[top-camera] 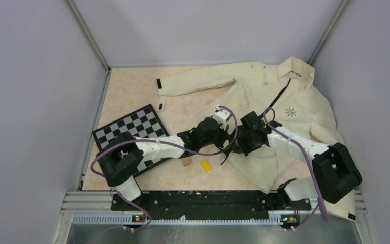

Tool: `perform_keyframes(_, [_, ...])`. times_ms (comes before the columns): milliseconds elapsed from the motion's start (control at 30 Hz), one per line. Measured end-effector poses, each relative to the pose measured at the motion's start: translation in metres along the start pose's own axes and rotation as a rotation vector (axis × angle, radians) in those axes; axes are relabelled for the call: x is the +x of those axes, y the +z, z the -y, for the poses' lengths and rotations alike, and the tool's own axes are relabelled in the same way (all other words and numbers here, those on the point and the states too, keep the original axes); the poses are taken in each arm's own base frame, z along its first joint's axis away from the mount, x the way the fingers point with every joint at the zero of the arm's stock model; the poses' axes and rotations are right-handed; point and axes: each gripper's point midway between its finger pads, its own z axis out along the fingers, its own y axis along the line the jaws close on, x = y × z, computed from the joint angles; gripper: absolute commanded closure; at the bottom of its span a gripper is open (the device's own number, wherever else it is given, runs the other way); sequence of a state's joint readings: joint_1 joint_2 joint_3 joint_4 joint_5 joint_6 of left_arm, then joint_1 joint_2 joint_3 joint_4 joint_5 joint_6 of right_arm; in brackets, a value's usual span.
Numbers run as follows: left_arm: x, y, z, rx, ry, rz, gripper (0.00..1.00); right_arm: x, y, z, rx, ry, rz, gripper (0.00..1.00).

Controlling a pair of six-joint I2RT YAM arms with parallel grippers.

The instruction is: Zip up the jacket

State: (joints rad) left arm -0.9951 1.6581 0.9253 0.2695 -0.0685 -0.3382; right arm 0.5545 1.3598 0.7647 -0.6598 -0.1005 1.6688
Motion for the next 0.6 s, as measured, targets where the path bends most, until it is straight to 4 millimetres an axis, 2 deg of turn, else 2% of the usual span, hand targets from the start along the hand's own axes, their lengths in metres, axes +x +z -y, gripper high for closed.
perform_keyframes(600, [0.0015,-0.0002,0.0032,0.004,0.016,-0.001,1.00,-0.0035,-0.0094,-0.0040,-0.033,0.002,0.023,1.00])
